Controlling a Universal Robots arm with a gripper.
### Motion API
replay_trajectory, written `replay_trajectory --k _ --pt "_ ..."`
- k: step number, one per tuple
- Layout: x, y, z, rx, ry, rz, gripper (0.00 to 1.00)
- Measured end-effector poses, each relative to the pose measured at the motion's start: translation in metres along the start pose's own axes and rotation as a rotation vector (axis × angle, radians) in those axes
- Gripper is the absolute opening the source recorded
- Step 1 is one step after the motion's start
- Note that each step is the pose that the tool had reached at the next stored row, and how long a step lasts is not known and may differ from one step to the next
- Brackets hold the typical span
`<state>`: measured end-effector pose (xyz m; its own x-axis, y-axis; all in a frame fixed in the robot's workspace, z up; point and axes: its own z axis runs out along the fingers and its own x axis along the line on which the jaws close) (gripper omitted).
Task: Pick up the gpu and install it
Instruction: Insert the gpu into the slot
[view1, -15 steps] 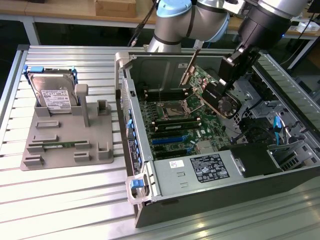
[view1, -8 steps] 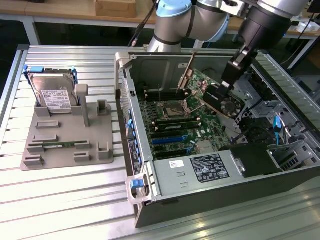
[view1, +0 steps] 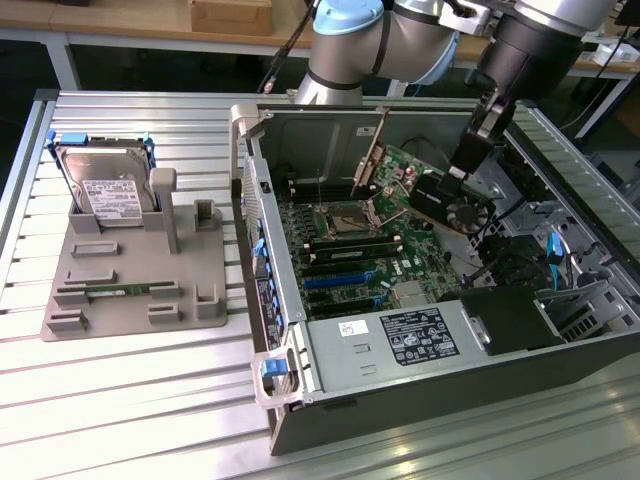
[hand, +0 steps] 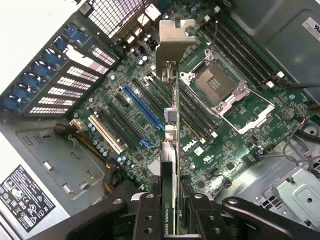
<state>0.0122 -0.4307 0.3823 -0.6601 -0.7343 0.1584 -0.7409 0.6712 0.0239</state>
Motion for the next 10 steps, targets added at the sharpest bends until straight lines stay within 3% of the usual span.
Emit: replay_trajectory --k 5,10 --pt "0.0000 0.0000 0.0001 0.0184 0.0028 -0.114 0.26" --pt "0.0000 0.0000 0.0001 0.0280 0.0042 -0.175 0.26"
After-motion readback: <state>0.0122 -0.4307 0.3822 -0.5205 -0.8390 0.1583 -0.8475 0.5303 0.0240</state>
